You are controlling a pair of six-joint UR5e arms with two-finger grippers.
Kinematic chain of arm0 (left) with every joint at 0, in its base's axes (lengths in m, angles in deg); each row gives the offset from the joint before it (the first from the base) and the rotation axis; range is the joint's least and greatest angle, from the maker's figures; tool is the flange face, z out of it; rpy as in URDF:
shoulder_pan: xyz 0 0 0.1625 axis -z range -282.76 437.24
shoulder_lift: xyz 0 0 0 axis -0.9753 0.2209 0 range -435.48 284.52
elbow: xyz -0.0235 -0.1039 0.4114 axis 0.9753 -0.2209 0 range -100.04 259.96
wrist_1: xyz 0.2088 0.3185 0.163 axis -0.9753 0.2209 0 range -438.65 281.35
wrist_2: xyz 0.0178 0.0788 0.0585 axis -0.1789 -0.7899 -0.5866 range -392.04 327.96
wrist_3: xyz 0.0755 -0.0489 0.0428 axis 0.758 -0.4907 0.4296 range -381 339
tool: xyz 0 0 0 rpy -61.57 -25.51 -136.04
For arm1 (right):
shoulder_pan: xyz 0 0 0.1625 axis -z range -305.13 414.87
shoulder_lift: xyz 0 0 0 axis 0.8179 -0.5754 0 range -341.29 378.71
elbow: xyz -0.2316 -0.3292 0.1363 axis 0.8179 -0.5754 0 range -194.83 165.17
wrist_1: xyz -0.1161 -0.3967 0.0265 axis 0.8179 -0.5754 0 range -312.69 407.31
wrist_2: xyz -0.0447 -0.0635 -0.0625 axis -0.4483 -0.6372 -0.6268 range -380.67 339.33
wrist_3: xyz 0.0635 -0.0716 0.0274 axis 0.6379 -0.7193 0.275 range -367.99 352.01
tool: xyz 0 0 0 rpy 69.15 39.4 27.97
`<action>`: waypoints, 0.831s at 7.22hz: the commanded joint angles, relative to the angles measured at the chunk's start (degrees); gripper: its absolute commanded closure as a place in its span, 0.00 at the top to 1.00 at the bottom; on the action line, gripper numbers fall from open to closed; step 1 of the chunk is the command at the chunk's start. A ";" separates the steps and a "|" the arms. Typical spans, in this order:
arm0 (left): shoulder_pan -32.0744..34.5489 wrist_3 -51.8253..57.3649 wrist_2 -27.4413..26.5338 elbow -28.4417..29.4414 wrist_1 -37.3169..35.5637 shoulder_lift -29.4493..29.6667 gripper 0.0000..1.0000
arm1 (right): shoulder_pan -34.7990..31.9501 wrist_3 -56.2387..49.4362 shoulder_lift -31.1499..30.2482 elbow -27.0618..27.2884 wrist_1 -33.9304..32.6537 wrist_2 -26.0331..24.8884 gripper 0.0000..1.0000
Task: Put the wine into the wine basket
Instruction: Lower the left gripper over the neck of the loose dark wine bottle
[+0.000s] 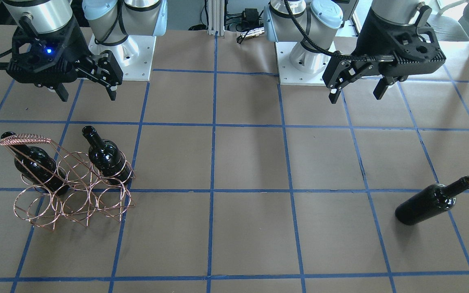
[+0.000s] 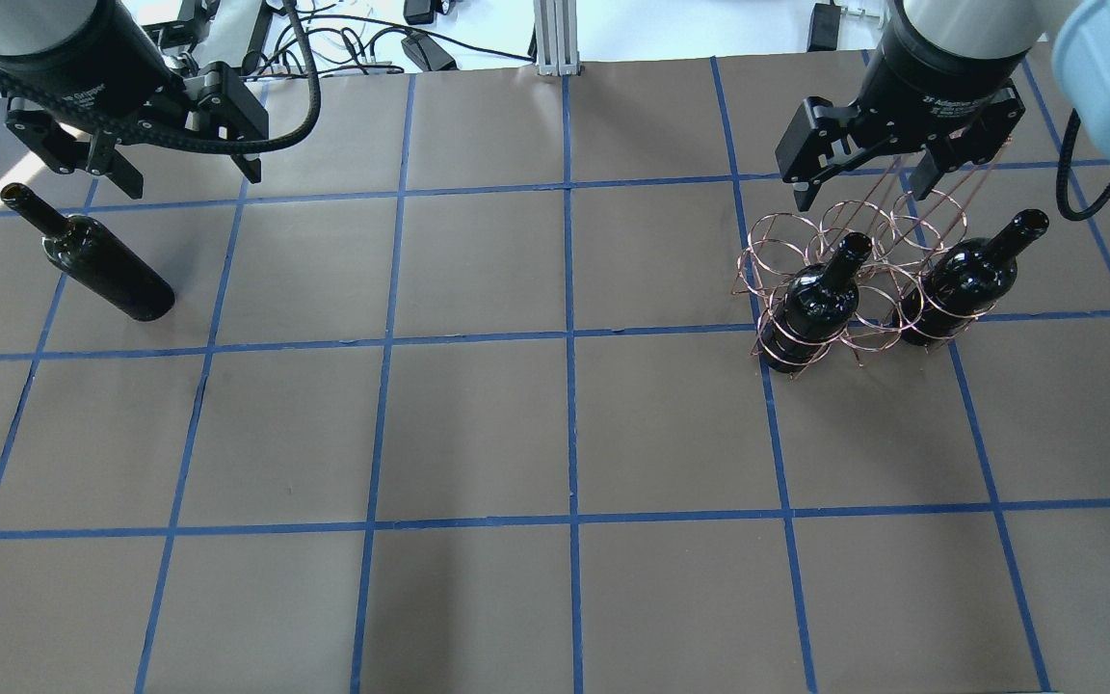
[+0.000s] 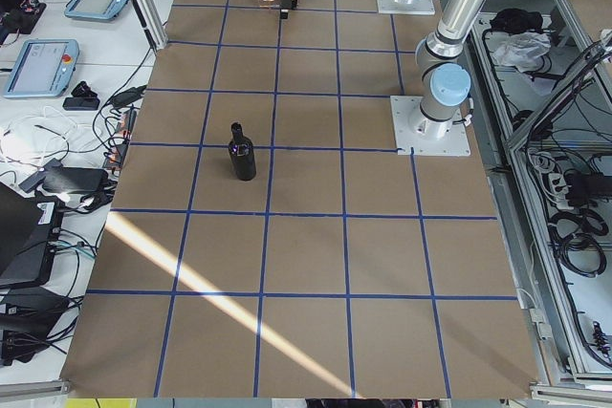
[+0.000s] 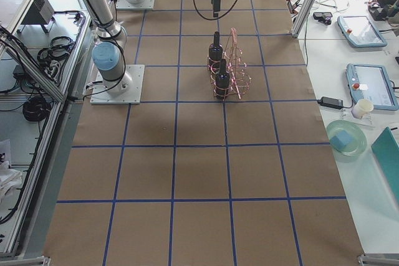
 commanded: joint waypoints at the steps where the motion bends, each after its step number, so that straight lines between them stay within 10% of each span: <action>1: -0.09 0.17 0.05 0.00 0.00 -0.04 1.00 | 0.00 0.07 0.00 0.00 -0.09 0.11 1.00; 6: -14.80 10.17 -0.31 -0.09 3.96 2.58 1.00 | 0.00 -0.02 0.00 0.00 -0.17 0.20 1.00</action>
